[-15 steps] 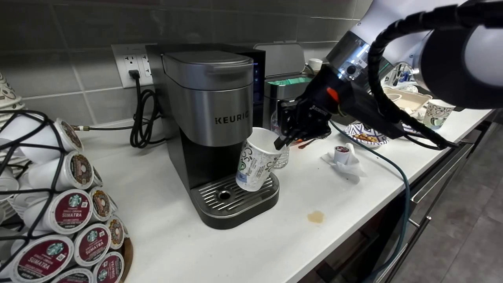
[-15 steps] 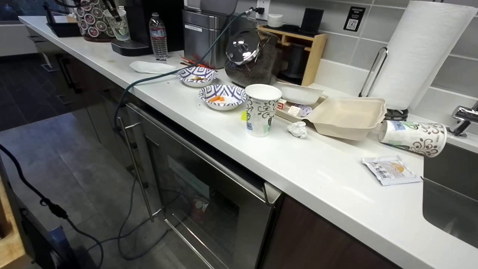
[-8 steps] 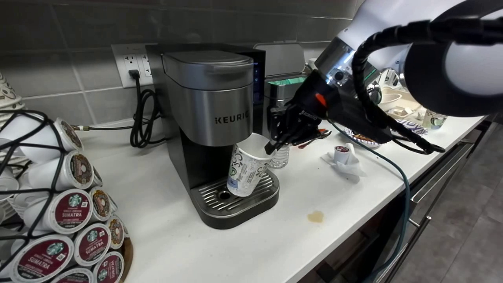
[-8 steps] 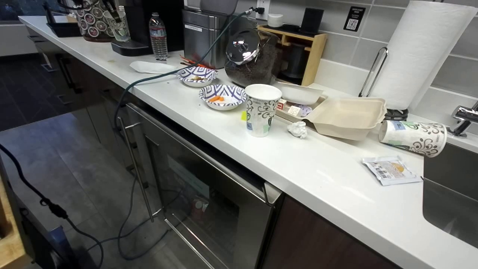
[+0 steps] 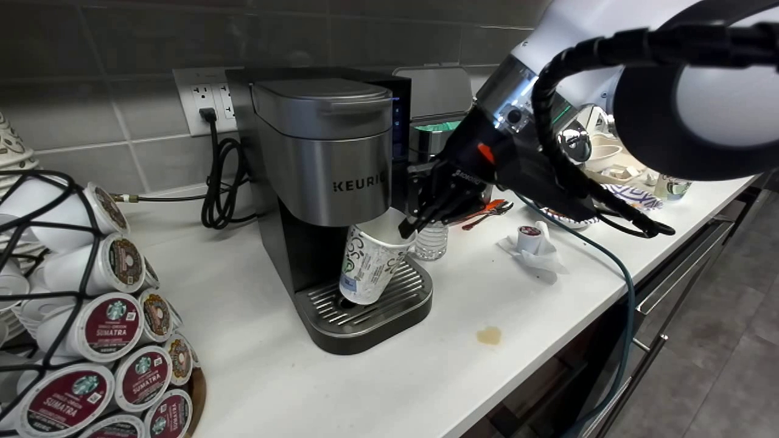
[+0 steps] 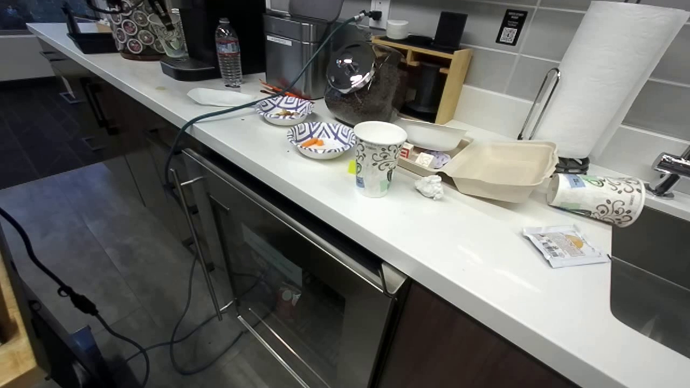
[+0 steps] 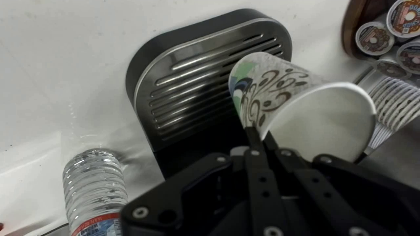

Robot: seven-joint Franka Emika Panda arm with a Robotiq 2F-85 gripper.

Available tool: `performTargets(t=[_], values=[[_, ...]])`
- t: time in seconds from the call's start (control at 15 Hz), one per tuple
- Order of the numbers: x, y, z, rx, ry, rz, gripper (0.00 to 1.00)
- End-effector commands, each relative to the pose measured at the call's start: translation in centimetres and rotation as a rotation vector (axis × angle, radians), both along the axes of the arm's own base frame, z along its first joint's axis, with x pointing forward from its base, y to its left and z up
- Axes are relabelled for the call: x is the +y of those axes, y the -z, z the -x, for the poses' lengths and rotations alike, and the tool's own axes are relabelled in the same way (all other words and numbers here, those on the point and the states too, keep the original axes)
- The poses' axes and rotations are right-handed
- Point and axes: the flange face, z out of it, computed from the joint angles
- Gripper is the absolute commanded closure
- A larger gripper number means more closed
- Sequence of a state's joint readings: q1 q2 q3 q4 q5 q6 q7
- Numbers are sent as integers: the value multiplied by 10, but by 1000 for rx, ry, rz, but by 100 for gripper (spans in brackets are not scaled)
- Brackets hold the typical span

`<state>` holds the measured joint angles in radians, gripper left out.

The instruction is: Place the cup on the coffee maker

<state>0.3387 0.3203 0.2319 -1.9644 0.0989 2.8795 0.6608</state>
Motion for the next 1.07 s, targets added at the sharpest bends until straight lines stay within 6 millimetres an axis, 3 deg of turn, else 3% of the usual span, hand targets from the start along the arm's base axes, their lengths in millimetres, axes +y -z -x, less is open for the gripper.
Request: performTargets(t=[0.0,0.33,0.4,0.47,0.73,1.0], values=[[5,0,-4,-12,-8,-12,99],[5,0,-4,-17,-21,-7,99],[5,-1,-4,-17,-21,-10,71],[5,-2,-3,-19,-21,-12,71],[3,-11,-2,-33,-19,-23,42],[-16,-21,7,-38,-22,7,15]])
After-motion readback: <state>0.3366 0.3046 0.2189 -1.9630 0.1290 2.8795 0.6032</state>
